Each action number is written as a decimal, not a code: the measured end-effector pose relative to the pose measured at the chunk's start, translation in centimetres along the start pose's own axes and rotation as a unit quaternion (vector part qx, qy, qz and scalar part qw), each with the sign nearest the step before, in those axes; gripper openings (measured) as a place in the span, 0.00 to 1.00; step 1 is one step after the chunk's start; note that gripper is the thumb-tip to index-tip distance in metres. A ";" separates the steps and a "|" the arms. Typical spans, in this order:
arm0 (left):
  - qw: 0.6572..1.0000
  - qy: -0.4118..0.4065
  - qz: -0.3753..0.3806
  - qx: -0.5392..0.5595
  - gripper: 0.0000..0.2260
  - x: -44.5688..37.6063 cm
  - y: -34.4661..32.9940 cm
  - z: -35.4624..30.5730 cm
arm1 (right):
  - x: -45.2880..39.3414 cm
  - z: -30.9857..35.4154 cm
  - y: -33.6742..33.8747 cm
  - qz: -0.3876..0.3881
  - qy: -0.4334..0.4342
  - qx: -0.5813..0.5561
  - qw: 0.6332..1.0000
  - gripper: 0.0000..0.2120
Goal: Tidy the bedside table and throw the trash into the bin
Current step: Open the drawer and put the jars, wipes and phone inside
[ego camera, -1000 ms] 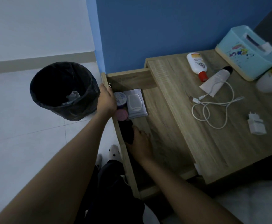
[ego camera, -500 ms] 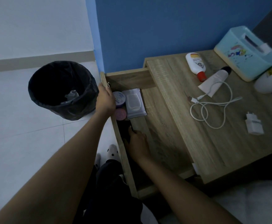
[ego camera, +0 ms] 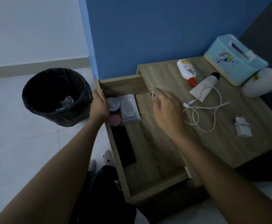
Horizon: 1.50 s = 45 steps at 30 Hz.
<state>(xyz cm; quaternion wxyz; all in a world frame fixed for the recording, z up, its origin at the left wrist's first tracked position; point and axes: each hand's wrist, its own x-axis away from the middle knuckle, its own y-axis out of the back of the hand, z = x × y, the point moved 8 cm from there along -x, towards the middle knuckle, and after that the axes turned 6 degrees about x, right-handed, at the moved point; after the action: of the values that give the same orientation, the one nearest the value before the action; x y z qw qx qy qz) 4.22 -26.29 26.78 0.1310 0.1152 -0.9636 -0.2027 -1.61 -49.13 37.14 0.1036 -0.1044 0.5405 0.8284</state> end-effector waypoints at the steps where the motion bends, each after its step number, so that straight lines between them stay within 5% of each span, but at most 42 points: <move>1: 1.000 0.001 0.001 0.001 0.19 0.1 0.0 0.2 | -0.7 -1.8 0.1 0.000 -0.007 0.014 1.000 0.18; 7: 1.000 -0.007 -0.007 -0.002 0.19 0.1 0.0 0.1 | 0.1 -7.6 -2.9 0.097 0.022 0.159 0.982 0.27; 38: 0.999 0.021 0.039 -0.004 0.20 0.0 -8.0 -3.7 | 0.2 -7.1 -2.0 0.033 0.014 0.150 0.988 0.26; 45: 0.989 0.091 0.099 0.064 0.32 -0.8 -11.3 -5.7 | 0.2 -7.1 -1.9 0.015 0.010 0.141 0.990 0.26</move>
<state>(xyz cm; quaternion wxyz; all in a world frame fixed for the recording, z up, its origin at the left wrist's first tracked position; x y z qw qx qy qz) 8.61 -38.17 26.88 0.2305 0.0451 -0.9652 -0.1152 -0.84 -54.86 32.59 0.0994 -0.0885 0.6541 0.7446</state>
